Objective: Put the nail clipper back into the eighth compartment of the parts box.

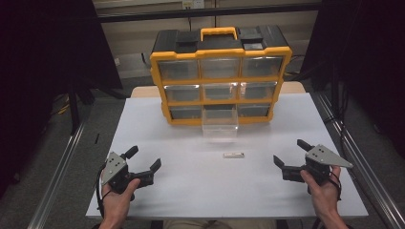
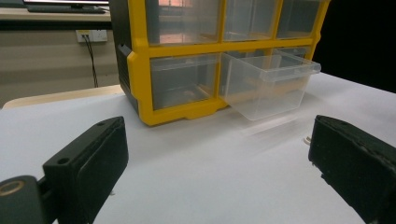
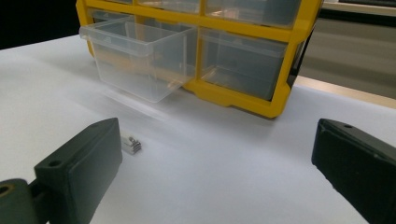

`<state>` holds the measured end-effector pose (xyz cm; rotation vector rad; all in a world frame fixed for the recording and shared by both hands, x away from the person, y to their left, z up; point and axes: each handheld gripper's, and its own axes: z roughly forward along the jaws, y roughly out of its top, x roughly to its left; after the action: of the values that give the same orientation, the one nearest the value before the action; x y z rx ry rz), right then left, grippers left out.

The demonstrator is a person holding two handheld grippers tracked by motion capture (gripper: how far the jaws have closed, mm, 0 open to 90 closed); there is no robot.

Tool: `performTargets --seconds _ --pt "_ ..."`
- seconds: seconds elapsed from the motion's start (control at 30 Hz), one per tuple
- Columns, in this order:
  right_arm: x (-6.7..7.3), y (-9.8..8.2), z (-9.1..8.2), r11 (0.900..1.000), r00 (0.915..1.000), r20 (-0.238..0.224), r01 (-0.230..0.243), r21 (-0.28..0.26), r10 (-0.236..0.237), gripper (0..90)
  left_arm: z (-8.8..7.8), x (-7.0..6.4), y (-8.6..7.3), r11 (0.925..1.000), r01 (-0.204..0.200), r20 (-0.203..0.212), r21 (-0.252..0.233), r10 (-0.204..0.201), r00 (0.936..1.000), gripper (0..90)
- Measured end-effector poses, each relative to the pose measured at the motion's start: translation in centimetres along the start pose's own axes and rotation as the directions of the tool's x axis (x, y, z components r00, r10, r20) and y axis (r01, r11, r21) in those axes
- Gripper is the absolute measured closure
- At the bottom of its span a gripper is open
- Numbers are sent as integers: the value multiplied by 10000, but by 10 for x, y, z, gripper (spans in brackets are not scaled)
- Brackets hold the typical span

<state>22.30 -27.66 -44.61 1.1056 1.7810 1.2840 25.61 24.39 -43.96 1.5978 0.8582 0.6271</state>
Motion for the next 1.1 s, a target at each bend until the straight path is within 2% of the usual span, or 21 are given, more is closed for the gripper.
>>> performTargets --seconds 0.07,0.1,0.3,0.33,0.37,0.4,0.43,0.57,0.67,0.8,0.97,1.0,1.07,1.1 --pt "0 0 0 9999 10000 -56 21 126 -20 13 0 1 0 10000 -1 65 -29 1 10000 47" --pt "0 0 0 9999 9999 -93 44 160 -42 14 -1 2 0 10000 -31 -56 -11 31 10000 48" --pt "1 -1 2 9997 10000 -77 49 248 -47 14 -2 2 0 10000 28 -124 -38 -28 9999 47" --pt "2 -1 5 9991 9999 63 -150 384 148 32 -2 3 0 10000 5 -144 -22 -5 9999 48" --pt "2 -1 5 9991 9999 63 -150 384 148 32 -2 3 0 10000 -30 -189 14 30 9998 48" --pt "2 -1 7 9975 9998 -32 -169 680 171 34 -3 4 -1 10000 6 -294 46 -5 9996 47" --pt "2 -1 8 9972 9998 -55 -160 724 165 35 -3 5 -1 10000 24 -294 34 -23 9996 47" --pt "2 0 9 9971 9993 -242 -265 716 283 48 -3 5 -1 9999 164 -339 -18 -165 9993 47" --pt "3 1 9 9970 9992 -262 -267 720 287 53 -4 6 -1 10000 68 -369 38 -67 9993 47" --pt "6 5 11 9937 9979 -604 -180 1104 247 39 -5 5 -1 9999 57 -288 119 -54 9996 47" --pt "12 11 16 9885 9903 -1392 217 1496 -7 14 -6 4 1 9999 161 -29 15 -161 9999 47" --pt "12 11 16 9885 9903 -1392 217 1496 -7 14 -6 4 1 9999 161 -29 15 -161 9999 47" --pt "13 15 17 9857 9823 -1862 97 1680 221 11 -7 4 2 10000 74 -19 7 -74 10000 47" --pt "13 15 17 9857 9823 -1862 97 1680 221 11 -7 4 2 10000 74 -19 7 -74 10000 47"
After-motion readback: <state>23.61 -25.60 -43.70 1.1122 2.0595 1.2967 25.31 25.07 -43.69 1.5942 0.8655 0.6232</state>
